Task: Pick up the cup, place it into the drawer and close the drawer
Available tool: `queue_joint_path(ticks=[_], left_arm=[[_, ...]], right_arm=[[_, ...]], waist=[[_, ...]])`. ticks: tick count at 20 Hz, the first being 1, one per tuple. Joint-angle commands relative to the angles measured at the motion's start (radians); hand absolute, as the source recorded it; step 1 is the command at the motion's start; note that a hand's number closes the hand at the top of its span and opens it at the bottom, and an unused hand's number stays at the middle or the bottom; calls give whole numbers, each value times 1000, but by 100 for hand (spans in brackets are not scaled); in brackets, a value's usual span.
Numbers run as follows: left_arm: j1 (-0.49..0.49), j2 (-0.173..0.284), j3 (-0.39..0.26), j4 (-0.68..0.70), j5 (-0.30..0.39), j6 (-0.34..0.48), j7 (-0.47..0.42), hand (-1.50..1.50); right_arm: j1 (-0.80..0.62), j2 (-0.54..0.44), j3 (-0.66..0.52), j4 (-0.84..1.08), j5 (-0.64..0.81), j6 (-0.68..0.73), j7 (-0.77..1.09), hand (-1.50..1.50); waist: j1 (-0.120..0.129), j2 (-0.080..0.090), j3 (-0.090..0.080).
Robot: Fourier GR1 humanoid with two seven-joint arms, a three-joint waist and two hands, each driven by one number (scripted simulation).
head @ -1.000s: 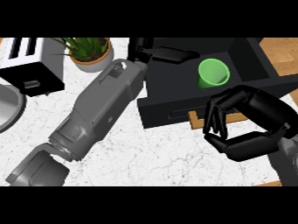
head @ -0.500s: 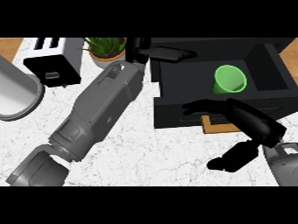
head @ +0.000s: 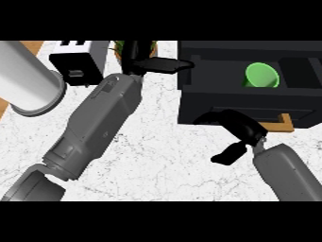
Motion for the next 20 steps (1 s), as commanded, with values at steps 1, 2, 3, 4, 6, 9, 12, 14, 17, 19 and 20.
queue_joint_path(ticks=[1,2,3,4,6,9,12,14,17,19,20], left_arm=[[88,8,-4,-63,-4,-15,-26,-150],[55,45,10,-68,10,-43,21,-150],[92,69,9,-86,10,-73,18,-150],[73,33,3,-94,8,-36,23,-150],[112,50,1,-120,10,-63,16,-150],[169,102,-4,-150,12,-127,26,-150],[191,107,-1,-182,16,-119,29,-150],[209,94,-20,-204,11,-125,40,-150],[229,117,-21,-216,11,-151,45,-150],[251,148,-14,-226,13,-166,42,-150],[244,140,-28,-217,5,-171,53,-150]], right_arm=[[-82,33,5,280,94,-93,-112,150],[-151,47,-26,355,84,-93,-114,150],[-136,42,-31,404,99,-137,-177,150],[-172,46,-51,459,100,-163,-208,150],[-252,42,-118,511,66,-178,-244,150],[-322,26,-174,609,53,-214,-295,150],[-417,-9,-252,676,11,-219,-316,150],[-441,-16,-280,724,9,-263,-330,150],[-510,-49,-324,765,-14,-257,-294,150],[-535,-78,-340,765,-30,-230,-292,150],[-534,-76,-347,767,-35,-239,-290,150]], waist=[[37,-1,1],[43,4,1],[37,2,1],[56,7,3],[72,8,3],[87,13,3],[106,17,4],[120,22,5],[131,28,4],[138,26,3],[138,36,4]])
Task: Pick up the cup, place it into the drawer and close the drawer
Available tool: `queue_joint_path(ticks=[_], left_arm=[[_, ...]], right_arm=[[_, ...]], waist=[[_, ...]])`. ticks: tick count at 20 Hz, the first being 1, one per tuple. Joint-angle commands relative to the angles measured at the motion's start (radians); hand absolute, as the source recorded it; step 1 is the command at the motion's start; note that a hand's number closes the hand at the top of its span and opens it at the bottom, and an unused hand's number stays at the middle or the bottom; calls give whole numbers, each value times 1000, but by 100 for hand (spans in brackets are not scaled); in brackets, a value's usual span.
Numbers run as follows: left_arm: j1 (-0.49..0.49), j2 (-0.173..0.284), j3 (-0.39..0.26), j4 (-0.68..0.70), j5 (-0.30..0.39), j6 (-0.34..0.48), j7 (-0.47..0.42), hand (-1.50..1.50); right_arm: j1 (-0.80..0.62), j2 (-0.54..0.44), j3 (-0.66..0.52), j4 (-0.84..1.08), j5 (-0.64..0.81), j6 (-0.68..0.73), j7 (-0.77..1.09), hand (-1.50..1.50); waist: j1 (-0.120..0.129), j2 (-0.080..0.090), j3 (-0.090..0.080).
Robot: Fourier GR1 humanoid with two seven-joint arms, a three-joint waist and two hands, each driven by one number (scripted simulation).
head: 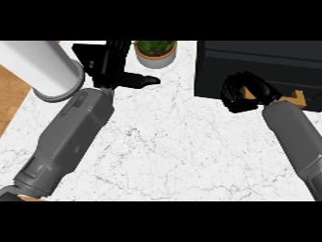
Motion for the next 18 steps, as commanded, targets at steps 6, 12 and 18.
queue_joint_path(ticks=[6,12,18], left_arm=[[54,41,-14,-48,0,-62,13,-150],[71,46,-15,-60,8,-90,18,-150],[78,36,-13,-80,17,-92,21,-150]], right_arm=[[-159,-129,-121,49,-57,-13,63,150],[-169,-152,-134,8,-89,39,78,150],[-138,-184,-144,-14,-119,101,73,150]], waist=[[59,17,-4],[75,20,-7],[81,24,-5]])
